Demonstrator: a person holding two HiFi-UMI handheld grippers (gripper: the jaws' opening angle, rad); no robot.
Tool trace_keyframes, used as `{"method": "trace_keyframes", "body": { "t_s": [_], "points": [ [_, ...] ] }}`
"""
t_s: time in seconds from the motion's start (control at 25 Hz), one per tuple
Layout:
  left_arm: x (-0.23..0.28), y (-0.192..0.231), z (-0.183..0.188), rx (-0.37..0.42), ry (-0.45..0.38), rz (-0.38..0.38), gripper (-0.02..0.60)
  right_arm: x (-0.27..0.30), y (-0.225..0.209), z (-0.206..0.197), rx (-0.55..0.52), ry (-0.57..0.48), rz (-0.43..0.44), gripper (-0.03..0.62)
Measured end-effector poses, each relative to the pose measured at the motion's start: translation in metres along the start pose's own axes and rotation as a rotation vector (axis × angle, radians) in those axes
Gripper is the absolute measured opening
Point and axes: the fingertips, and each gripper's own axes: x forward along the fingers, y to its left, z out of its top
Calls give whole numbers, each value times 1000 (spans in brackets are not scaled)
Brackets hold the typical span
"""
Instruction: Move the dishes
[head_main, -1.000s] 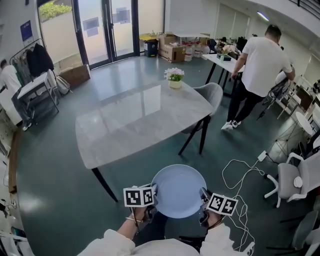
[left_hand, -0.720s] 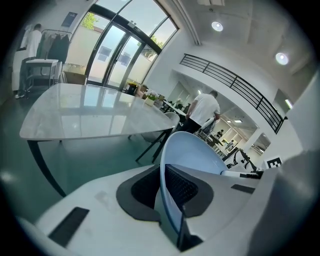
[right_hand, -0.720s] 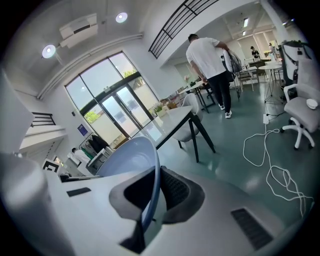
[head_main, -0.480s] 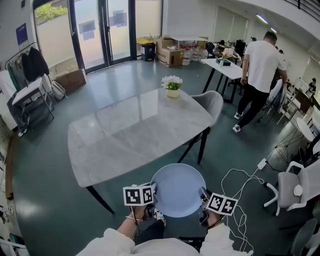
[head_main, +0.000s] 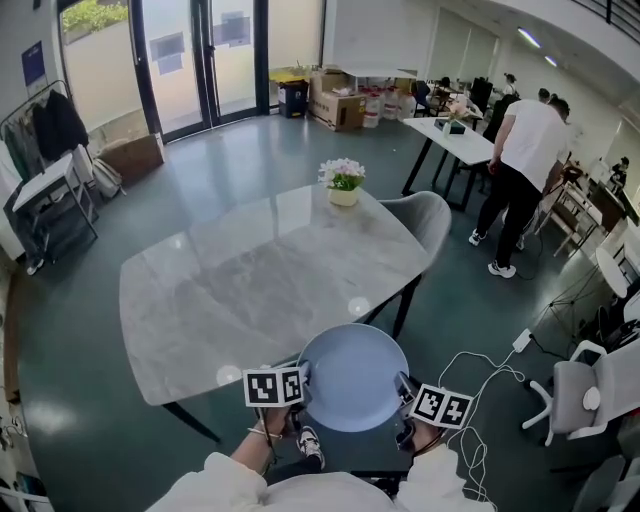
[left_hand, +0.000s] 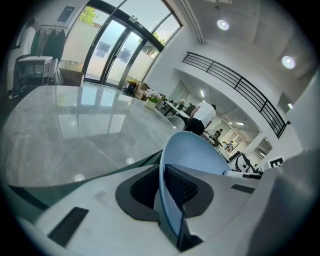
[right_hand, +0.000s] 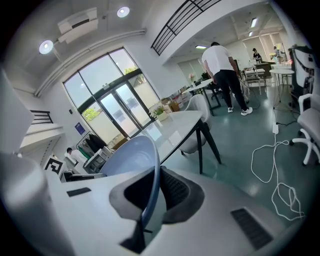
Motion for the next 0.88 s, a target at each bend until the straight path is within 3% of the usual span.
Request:
{"method": "trace_keyframes", "body": {
  "t_s": [0.56,0.88],
  "points": [
    [57,24,88,7,-14,9,26,83,4,76,-8,0,17,74],
    [66,39,108,-25,-28,53,25,115,11,96,-12,27,49,74]
  ]
}}
